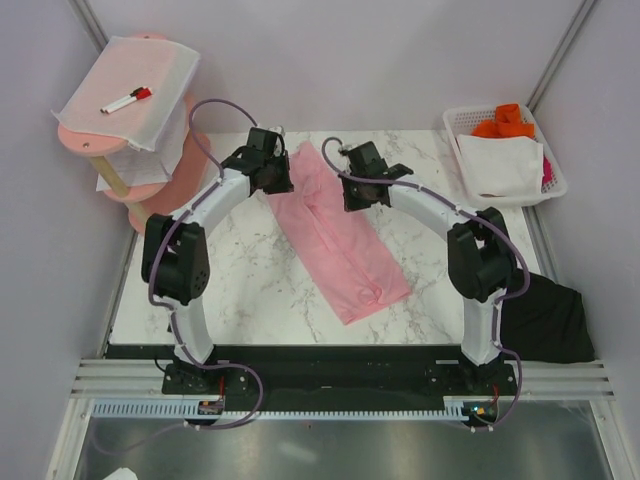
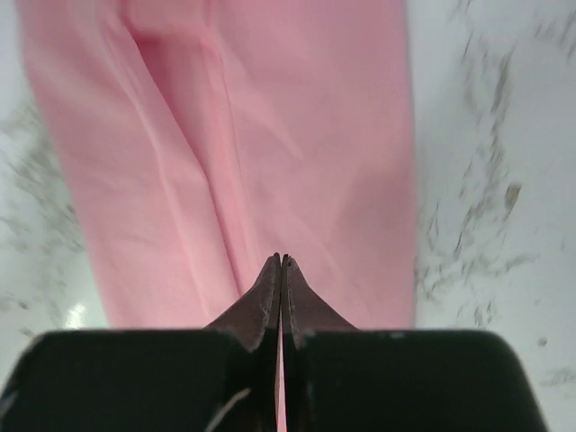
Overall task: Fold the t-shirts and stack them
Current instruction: Rotate the tshirt 90 degrees
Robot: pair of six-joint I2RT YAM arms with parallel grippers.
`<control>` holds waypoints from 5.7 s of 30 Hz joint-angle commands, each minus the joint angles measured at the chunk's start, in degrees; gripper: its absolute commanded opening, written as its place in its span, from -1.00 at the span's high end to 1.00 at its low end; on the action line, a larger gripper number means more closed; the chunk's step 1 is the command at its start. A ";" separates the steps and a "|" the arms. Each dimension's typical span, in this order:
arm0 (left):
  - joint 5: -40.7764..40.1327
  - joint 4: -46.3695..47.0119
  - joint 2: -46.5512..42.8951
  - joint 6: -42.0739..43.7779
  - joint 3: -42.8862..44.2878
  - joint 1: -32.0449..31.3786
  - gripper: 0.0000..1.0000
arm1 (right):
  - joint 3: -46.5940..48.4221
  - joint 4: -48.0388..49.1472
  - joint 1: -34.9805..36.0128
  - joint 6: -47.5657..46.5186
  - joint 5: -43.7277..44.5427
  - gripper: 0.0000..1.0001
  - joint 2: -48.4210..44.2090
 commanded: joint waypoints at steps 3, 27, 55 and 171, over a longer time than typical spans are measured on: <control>10.40 11.08 -7.56 -6.72 -12.08 -6.13 0.96 | 15.28 12.76 -6.06 3.60 -8.99 1.00 9.19; 16.46 20.40 -4.05 -15.87 -31.77 -16.87 0.96 | 33.25 18.66 -6.33 2.90 -16.82 1.00 30.38; 2.31 3.61 -12.22 -11.66 -37.13 -16.79 0.96 | 29.21 12.67 -18.02 9.67 -5.38 1.00 32.32; 1.61 10.47 -17.14 -16.49 -48.91 -11.60 0.96 | -7.61 -6.13 20.04 3.87 13.29 1.00 4.99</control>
